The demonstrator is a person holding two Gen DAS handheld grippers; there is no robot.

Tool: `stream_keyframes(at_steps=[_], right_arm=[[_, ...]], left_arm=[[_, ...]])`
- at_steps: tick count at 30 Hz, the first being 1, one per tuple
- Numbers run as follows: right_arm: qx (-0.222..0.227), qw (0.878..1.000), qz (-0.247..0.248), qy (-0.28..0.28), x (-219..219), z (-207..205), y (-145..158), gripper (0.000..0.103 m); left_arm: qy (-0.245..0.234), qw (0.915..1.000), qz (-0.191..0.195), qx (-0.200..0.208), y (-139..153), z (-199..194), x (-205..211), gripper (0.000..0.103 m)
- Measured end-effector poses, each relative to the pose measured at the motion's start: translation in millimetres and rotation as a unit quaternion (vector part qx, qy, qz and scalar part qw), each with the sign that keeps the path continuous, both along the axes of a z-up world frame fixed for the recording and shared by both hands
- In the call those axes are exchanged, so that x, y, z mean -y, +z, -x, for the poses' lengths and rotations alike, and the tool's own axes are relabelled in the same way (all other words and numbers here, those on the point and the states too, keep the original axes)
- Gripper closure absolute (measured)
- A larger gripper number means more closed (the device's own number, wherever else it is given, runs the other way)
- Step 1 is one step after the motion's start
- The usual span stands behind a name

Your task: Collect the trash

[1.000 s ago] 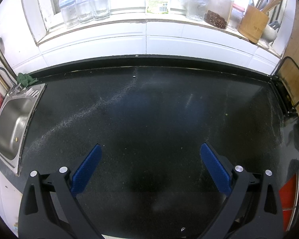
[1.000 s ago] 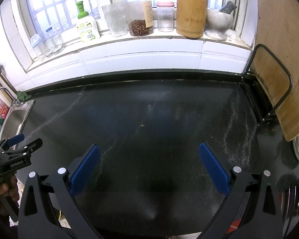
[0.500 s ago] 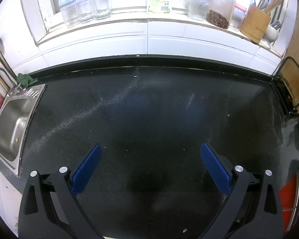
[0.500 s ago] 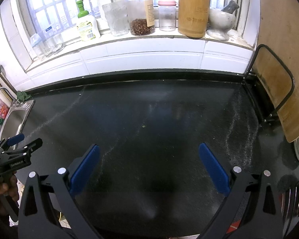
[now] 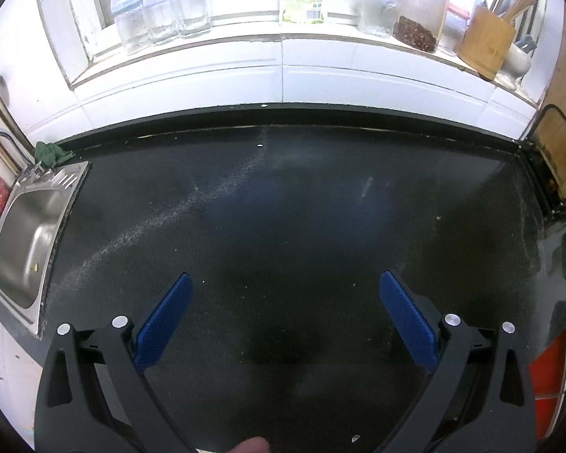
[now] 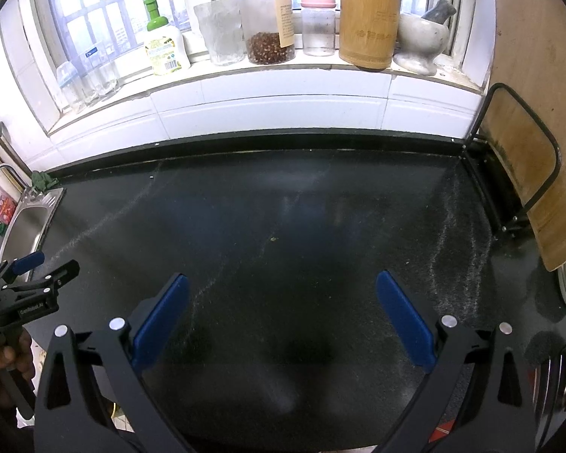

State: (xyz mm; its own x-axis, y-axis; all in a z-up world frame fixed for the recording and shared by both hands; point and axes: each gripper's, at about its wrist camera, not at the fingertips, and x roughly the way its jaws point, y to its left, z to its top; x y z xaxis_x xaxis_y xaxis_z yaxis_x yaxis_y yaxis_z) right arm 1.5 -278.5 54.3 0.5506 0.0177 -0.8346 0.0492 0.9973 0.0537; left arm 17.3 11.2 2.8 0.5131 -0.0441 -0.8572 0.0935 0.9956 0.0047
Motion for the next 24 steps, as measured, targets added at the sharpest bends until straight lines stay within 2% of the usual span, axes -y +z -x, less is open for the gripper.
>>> stream_keyframes(at_steps=[17, 21, 24], right_arm=[[-0.009, 1.0, -0.009, -0.003, 9.2, -9.7, -10.7, 0.007], [-0.013, 1.0, -0.016, 0.001, 13.4, -11.5, -18.6, 0.007], [-0.011, 1.0, -0.013, 0.003, 20.4, -15.4, -31.8, 0.007]], left_arm=[[-0.012, 0.9999, -0.005, 0.005, -3.0, -3.3, 5.9, 0.007], [-0.019, 0.9998, -0.006, -0.004, -12.8, -8.9, 10.7, 0.007], [-0.031, 0.9994, 0.012, -0.012, -31.3, -15.7, 10.5, 0.007]])
